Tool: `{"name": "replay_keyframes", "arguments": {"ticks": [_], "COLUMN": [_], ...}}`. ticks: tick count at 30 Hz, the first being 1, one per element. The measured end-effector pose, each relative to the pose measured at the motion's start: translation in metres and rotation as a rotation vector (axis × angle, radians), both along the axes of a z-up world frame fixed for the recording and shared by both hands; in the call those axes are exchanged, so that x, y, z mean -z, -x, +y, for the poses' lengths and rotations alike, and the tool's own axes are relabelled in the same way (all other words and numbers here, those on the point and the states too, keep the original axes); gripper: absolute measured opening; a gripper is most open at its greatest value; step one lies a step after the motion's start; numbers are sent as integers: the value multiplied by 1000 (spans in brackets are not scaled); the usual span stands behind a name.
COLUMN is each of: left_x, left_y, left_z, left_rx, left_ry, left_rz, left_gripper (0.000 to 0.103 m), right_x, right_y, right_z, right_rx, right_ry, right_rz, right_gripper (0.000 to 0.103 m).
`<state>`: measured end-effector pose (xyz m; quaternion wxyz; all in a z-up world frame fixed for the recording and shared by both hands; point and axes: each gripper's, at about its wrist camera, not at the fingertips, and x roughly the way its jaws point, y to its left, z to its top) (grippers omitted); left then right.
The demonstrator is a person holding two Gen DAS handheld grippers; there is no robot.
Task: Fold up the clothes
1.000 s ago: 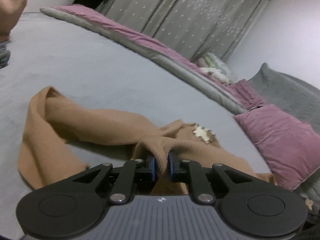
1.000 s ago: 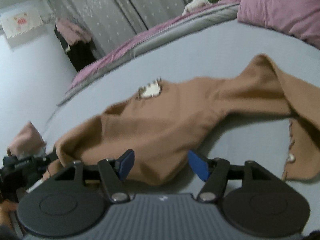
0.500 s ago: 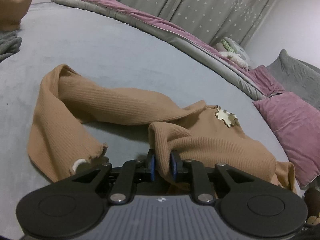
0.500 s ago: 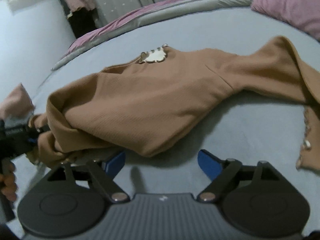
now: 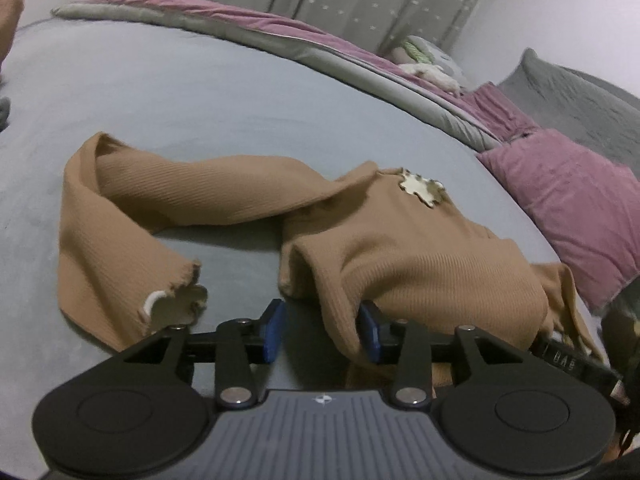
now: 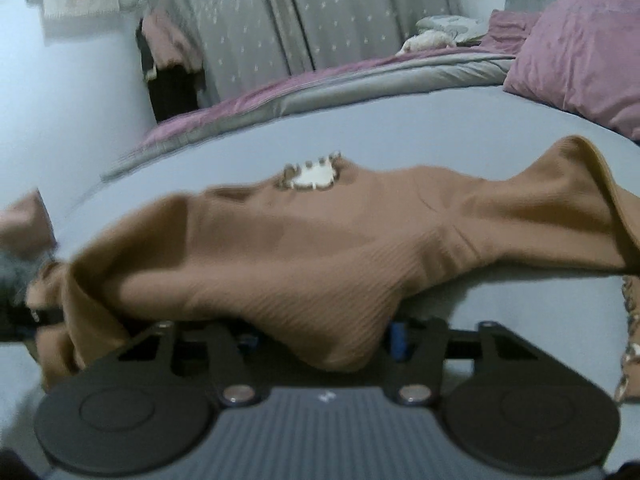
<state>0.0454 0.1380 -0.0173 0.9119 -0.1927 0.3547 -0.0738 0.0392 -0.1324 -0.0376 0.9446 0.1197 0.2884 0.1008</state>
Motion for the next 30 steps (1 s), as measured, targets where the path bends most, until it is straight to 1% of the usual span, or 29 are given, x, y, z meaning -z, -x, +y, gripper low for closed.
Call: {"name": "replay_keyframes", "arguments": {"ticks": [1,2,3,5,11,14,18,24,27,30], "left_x": [-1,-2,-4,-10,-30,-36,-42,-41,-37,-32], "left_y": [0,1,2,5,20,23,23,21,17,12], "left_z": [-1,-1,-2,-4,-5,-4,0,21,30,34], "left_rx": [7,15,18,18,34,33,19,-34,-66,-94], "left_ry": [8,16,19,17,64,90,157,279,319,328], "left_rz": [-5,-9,-23,-63,-205,-248,-277,-283,-273,-258], "left_gripper": [15,14,13,10,8,8,8,8,7,7], "right_x": [-3,-7,-11,-20,-43,-55,-70,-86,-90,-88], "right_y": [2,3,3,5,13,17,21,25,25,19], "right_z": [-1,-2,-2,-5,-20,-29,-40,-61,-74,-85], "right_rx": [-4,-7,-8,3,61,70,66,40,32,39], "right_ry": [-8,-15,-22,-35,-99,-138,-177,-251,-309,-356], "right_rz": [-16,-31,-47,-78,-141,-161,-183,-206,-212,-208], "right_gripper": [31,23,18,13,11,11,11,11,11,11]}}
